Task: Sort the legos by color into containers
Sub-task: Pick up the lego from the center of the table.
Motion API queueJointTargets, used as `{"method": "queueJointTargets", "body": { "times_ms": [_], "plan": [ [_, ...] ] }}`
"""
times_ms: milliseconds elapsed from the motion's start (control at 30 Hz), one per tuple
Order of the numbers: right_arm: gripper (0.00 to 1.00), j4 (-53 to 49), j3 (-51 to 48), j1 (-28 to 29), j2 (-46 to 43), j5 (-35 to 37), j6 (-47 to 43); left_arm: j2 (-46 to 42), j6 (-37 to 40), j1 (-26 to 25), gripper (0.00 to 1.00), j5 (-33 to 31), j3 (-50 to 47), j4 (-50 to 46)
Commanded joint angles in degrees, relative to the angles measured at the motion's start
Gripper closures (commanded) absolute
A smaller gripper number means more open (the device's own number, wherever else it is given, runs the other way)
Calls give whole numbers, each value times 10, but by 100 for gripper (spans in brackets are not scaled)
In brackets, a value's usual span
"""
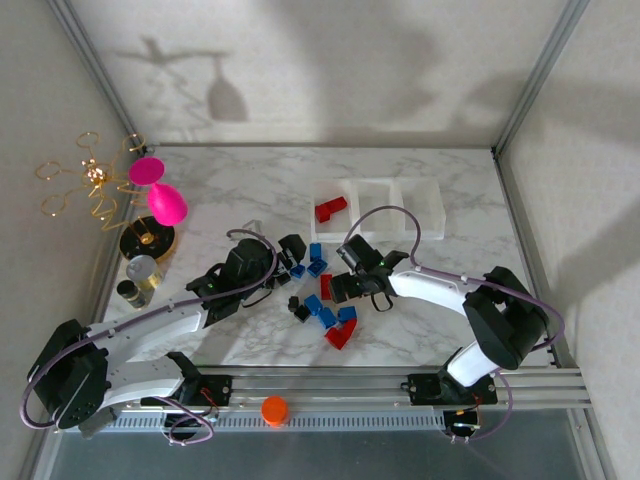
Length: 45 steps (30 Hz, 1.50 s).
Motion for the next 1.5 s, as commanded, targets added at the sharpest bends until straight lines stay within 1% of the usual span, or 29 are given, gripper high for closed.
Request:
{"method": "queueJointTargets", "body": {
  "times_ms": [0,167,433,533,633,767,900,1000,1100,1267,1467],
  "plan": [
    [7,-8,-14,5,-14,-2,5,-1,-6,-7,0,-15,-2,-13],
    [5,-6,-17,5,-5,-11,-7,-5,-3,-7,0,-21,1,-18],
    [2,2,-10,3,20,10,-7,-11,-1,-7,0,-27,1,-23],
    [2,8,-4,-7,27,14,-5,-12,1,-7,0,-28,4,-24],
    [3,15,4,-29,32,-1,-9,-13,2,-7,1,-29,4,-24],
    [9,20,19,-54,50,3,-11,-10,3,-7,0,-30,6,-21],
    [16,34,28,-62,58,-1,-22,-3,6,-7,0,-29,13,-19],
    [26,33,36,-78,70,-2,-28,4,9,-7,1,-26,18,-16],
    [37,39,36,-79,72,-12,-35,12,12,-7,0,-25,24,-17],
    [52,46,33,-80,72,-26,-43,14,13,-7,0,-26,25,-13],
    [67,47,33,-79,71,-35,-50,18,14,-7,0,-24,26,-14]
  ]
}}
